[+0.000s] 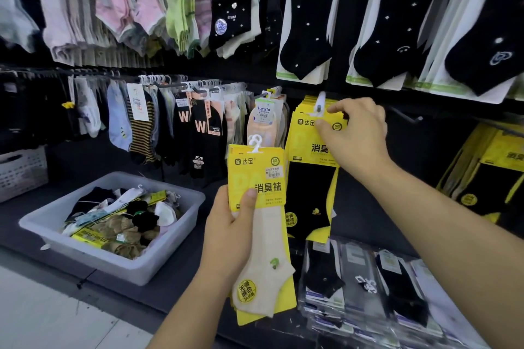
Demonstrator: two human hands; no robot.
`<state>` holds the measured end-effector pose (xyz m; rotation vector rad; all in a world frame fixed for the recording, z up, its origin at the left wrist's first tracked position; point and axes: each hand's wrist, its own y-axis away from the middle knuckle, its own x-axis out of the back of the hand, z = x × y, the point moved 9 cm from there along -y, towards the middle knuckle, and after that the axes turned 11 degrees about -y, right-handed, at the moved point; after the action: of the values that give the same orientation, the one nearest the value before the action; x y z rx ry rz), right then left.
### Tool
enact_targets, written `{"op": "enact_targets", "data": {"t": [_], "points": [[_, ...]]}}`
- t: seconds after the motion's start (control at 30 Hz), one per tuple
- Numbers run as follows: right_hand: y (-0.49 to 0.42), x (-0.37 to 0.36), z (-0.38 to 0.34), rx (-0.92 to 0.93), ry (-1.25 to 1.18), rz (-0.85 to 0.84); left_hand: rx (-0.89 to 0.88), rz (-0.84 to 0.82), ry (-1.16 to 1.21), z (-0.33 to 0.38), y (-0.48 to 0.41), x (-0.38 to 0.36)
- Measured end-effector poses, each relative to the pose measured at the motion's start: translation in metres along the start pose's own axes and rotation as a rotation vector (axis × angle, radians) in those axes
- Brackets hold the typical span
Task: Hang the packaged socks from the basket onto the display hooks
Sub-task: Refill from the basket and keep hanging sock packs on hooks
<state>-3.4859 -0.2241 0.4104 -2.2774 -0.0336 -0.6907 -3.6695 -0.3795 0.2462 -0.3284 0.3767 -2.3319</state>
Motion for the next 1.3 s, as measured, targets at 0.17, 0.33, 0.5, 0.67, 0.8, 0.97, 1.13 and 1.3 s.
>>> {"op": "enact_targets", "data": {"t": [0.17,0.33,0.5,0.67,0.8,0.97,1.13,1.3], "points": [[0.012,-0.020,0.021,-0.136,-0.238,-0.022,0.002,-0.040,0.012,0.003,0.003,-0.010],[0.019,-0.041,0.038,-0.280,-0.428,0.017,0.014,-0.047,0.034,0.004,0.004,-0.017],[0.035,-0.058,0.051,-0.319,-0.515,-0.014,0.029,-0.050,0.059,0.001,0.004,-0.024],[0.044,-0.049,0.048,-0.319,-0.541,-0.059,0.057,-0.073,0.100,0.002,0.005,-0.033],[0.062,-0.014,0.048,-0.274,-0.503,0.052,0.077,-0.134,0.211,0.008,0.007,-0.047],[0.086,0.003,0.043,-0.241,-0.515,-0.068,0.078,-0.228,0.323,0.021,0.019,-0.078],[0.089,0.026,0.061,-0.321,-0.576,-0.094,0.100,-0.323,0.412,0.029,0.030,-0.110],[0.093,0.060,0.093,-0.391,-0.676,0.039,0.084,-0.288,0.336,0.035,0.037,-0.126]]}}
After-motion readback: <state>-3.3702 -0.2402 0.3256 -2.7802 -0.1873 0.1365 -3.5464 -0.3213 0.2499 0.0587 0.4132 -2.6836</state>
